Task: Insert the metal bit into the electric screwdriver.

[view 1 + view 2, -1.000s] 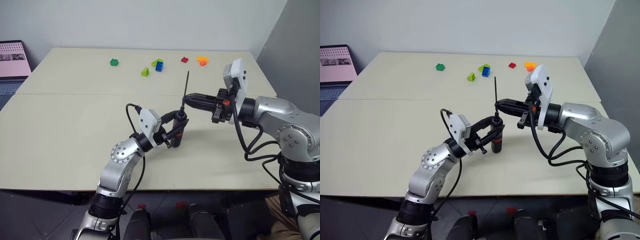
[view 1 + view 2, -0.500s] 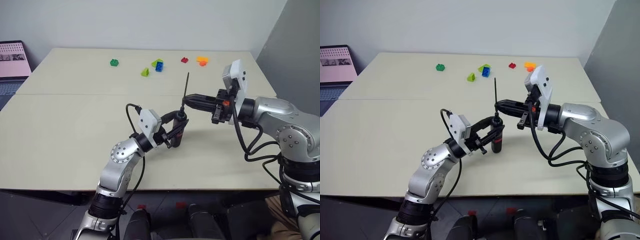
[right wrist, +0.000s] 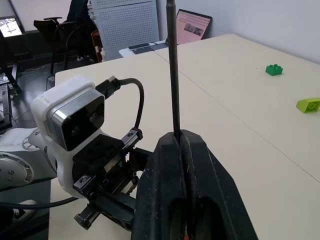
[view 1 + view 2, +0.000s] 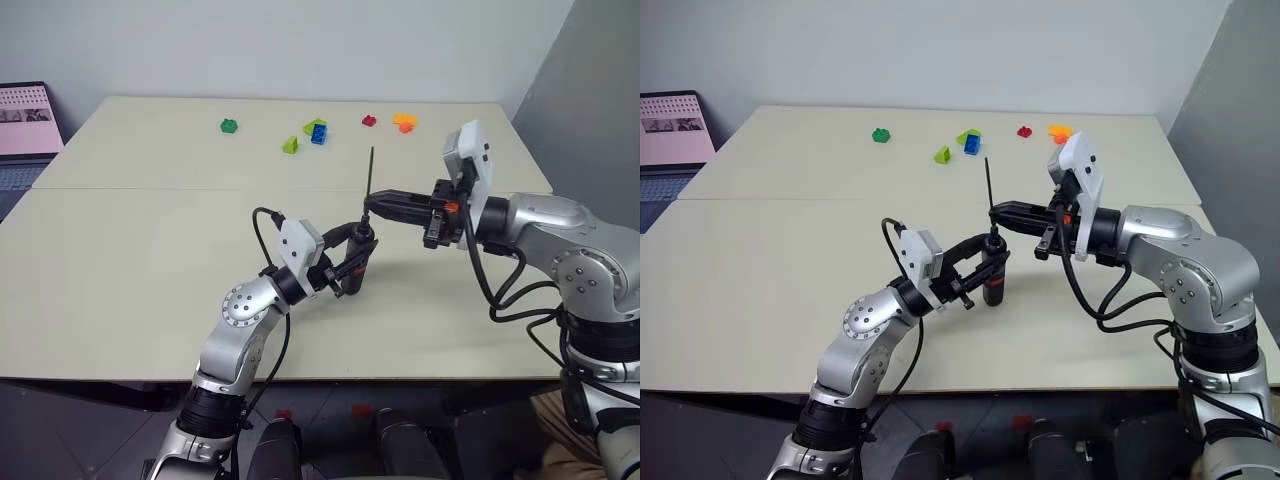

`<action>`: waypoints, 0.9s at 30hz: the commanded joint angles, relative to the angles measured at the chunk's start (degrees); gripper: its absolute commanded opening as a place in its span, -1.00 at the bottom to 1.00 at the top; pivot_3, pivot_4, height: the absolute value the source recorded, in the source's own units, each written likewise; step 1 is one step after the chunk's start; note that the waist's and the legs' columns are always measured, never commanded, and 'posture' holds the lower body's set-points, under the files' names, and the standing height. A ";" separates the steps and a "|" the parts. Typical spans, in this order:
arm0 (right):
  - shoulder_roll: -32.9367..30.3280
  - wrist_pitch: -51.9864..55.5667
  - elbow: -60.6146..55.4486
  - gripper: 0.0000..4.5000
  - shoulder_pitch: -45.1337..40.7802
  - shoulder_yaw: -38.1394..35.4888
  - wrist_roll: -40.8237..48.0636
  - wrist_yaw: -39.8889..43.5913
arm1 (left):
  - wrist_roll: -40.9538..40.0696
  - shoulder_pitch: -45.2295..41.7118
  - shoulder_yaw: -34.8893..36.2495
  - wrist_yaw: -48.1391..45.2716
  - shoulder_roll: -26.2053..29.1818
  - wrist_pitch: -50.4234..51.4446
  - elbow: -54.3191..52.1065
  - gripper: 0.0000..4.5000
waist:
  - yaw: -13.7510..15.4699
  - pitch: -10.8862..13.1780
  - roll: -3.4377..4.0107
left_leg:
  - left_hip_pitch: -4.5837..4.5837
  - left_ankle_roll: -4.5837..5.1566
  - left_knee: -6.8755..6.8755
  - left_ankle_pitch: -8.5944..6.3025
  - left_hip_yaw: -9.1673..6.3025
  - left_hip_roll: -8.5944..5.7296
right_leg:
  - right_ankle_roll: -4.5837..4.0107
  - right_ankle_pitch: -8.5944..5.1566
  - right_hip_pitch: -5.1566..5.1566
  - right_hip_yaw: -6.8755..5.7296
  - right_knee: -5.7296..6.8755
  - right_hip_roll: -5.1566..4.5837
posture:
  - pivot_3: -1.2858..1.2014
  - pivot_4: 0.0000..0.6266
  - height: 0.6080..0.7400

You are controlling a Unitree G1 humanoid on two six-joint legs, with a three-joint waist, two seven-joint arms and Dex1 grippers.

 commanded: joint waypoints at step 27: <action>-2.10 -3.88 4.06 -0.46 -1.40 -1.06 -0.53 8.76 | 0.77 -0.64 0.01 0.13 0.20 -0.88 -0.15 -0.27 | 0.00 0.00 0.01 | 0.01 0.02 0.00 0.01 0.01 0.00 | -0.02 0.00 0.00 0.01 -0.01 0.00 | 0.03 -0.52 1.00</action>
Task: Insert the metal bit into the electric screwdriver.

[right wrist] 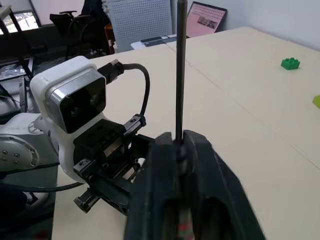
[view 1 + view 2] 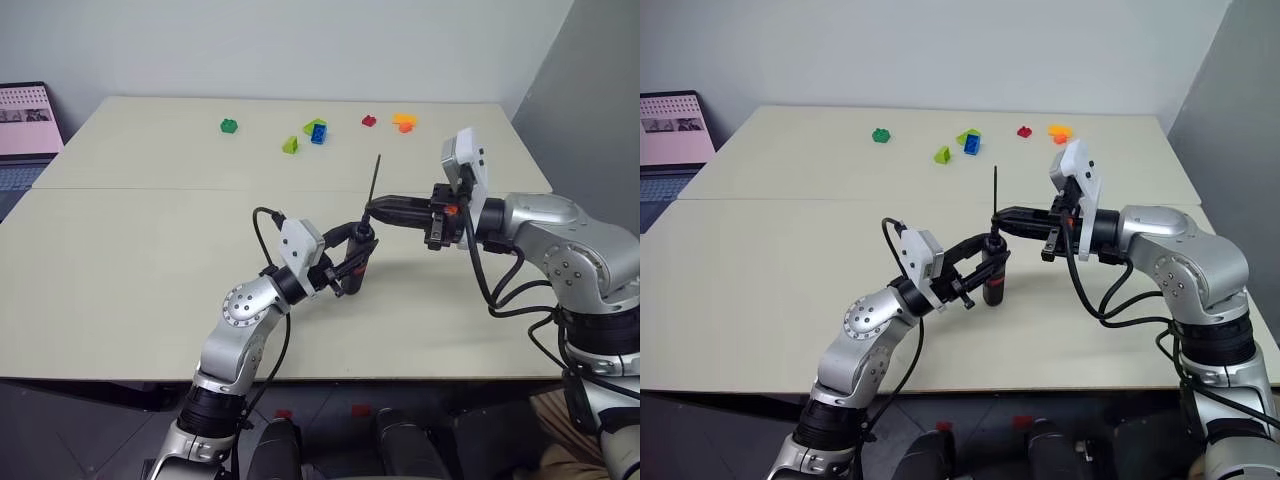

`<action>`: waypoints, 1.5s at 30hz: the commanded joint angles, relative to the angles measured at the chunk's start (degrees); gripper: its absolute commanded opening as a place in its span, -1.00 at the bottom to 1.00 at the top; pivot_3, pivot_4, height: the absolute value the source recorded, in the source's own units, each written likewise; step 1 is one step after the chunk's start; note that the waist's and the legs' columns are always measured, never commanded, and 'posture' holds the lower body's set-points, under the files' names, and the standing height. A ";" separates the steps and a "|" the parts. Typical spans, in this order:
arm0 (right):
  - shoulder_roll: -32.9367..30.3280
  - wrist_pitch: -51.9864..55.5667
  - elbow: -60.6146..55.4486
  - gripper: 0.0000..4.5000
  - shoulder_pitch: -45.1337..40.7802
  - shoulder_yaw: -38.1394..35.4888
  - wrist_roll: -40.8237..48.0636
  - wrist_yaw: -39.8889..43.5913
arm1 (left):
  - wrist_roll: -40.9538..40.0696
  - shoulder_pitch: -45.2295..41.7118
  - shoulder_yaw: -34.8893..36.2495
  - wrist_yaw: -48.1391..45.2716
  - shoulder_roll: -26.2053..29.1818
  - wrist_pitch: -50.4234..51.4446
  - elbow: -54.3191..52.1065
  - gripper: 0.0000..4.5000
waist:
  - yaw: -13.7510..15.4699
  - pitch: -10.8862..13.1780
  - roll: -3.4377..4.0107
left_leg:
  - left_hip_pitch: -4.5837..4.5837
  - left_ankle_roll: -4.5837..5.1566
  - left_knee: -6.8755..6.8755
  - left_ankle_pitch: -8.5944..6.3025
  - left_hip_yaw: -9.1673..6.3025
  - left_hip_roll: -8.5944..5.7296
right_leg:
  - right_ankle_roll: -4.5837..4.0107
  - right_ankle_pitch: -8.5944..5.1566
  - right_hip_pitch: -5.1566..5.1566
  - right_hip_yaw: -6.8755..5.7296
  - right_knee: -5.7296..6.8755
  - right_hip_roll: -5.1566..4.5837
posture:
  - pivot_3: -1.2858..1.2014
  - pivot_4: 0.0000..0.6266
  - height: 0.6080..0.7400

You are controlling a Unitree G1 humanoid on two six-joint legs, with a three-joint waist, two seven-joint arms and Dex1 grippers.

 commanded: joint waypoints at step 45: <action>-25.36 -11.47 -21.30 1.00 27.38 -19.20 -5.93 4.93 | 36.64 -51.90 -20.34 -23.10 4.02 -19.57 72.36 0.05 | 1.50 0.11 -0.15 | -0.23 0.00 -0.13 -0.01 0.08 -0.06 | 0.06 -0.15 -0.20 -0.04 -0.05 -0.09 | 0.03 -0.52 1.00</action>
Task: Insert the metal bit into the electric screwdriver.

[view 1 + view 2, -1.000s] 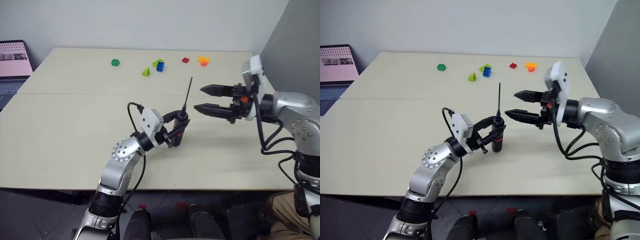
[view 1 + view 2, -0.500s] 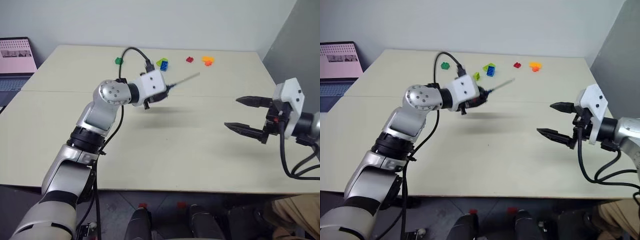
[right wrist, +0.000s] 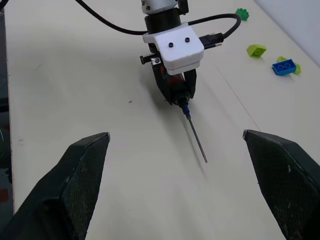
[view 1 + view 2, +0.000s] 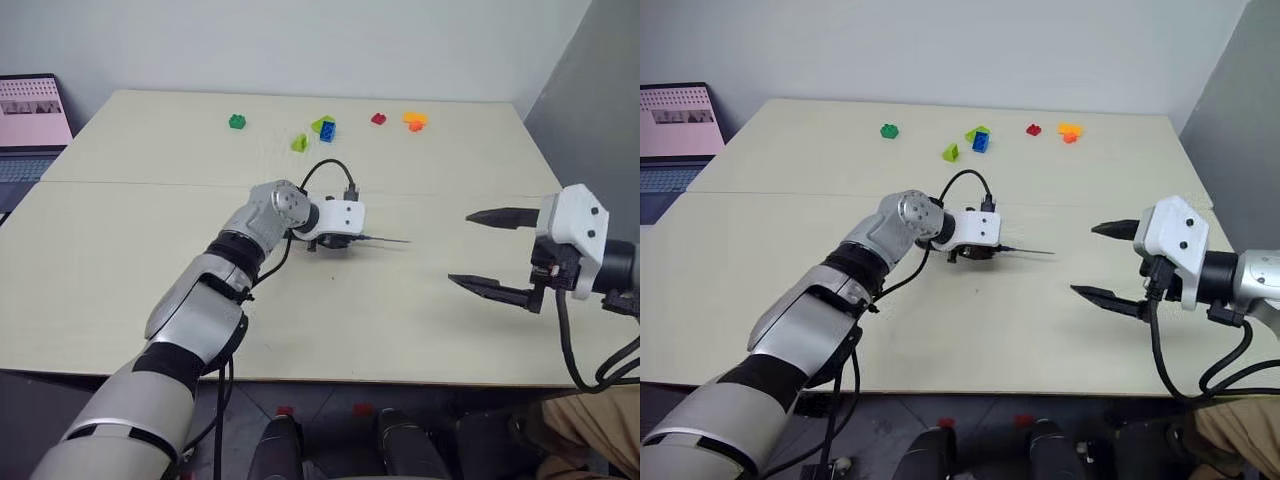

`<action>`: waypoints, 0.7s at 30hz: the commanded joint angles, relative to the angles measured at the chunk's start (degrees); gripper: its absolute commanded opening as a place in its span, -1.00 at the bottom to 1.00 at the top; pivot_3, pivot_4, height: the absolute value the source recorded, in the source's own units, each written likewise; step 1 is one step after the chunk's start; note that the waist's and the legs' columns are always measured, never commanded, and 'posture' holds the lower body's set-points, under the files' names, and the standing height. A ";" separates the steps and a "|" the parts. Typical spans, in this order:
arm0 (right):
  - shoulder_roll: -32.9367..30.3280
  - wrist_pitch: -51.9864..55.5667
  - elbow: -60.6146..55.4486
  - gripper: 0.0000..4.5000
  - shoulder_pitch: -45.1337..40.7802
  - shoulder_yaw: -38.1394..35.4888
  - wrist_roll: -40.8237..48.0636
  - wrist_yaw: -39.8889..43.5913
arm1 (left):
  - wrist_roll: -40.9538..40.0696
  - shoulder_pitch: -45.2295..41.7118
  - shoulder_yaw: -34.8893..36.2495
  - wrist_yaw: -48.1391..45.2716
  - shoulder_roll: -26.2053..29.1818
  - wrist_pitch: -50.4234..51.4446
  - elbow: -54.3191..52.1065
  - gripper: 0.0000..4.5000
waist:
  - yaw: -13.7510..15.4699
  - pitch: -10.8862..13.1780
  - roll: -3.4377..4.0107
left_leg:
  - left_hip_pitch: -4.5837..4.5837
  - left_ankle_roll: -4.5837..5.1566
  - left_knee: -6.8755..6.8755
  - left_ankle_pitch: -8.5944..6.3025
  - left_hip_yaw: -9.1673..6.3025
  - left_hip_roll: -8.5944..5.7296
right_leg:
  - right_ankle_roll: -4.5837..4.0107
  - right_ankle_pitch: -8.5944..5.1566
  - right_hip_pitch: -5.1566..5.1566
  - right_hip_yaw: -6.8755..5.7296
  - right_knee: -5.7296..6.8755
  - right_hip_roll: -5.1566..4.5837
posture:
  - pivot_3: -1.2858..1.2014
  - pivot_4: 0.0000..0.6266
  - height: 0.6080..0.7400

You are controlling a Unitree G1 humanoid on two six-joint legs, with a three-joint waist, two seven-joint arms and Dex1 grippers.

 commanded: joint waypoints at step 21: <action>-1.06 -10.24 12.88 1.00 -2.75 6.96 -6.22 7.48 | -24.58 19.26 28.94 -17.01 29.56 35.27 -48.44 0.99 | -1.49 -0.01 0.05 | 0.13 -0.01 0.06 0.01 -0.08 0.08 | -0.02 0.04 0.01 -0.10 0.33 0.02 | 0.03 -0.52 1.00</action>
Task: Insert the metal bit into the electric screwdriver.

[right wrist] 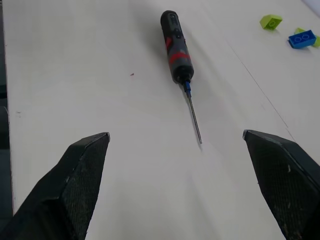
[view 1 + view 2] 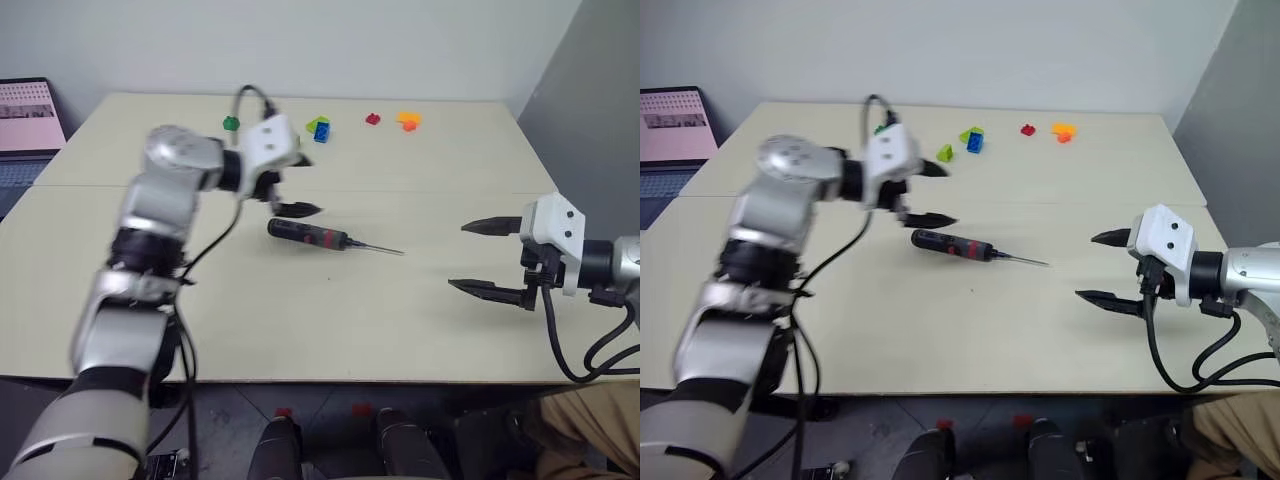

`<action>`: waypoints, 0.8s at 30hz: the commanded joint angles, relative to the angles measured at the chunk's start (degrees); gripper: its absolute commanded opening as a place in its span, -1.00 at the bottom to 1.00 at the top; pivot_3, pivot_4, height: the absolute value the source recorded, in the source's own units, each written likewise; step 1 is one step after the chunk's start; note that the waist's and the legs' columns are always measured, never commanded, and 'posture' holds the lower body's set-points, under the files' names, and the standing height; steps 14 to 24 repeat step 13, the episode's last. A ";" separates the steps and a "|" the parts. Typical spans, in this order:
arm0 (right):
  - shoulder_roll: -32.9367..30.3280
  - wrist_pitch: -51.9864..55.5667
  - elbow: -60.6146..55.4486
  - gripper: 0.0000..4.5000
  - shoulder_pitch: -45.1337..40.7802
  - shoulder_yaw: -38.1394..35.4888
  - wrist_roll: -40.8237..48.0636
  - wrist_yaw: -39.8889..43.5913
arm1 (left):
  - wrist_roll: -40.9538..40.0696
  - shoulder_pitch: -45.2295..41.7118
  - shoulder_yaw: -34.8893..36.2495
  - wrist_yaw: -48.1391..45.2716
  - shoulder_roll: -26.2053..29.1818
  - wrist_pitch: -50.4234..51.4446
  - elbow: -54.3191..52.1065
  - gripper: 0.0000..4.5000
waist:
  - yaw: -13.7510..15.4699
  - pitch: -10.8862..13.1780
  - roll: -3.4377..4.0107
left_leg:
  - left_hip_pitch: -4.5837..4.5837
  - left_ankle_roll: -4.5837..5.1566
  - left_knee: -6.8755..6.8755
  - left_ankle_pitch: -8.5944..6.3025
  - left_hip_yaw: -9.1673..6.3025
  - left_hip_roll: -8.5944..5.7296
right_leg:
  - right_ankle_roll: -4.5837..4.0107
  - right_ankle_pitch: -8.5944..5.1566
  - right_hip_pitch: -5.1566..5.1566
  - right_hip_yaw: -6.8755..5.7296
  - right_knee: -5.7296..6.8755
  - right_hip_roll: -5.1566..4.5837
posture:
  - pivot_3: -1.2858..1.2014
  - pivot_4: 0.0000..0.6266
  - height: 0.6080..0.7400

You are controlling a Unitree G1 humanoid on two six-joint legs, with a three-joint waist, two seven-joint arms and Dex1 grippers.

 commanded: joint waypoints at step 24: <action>-1.68 -6.15 9.94 1.00 -5.62 1.54 -3.13 7.91 | -12.91 25.07 14.92 -1.05 17.40 11.77 -18.49 0.99 | 0.60 0.03 -0.04 | 0.04 -0.01 0.93 0.00 -0.01 0.02 | -0.45 -0.21 0.15 -0.11 0.54 -0.08 | 0.03 -0.52 1.00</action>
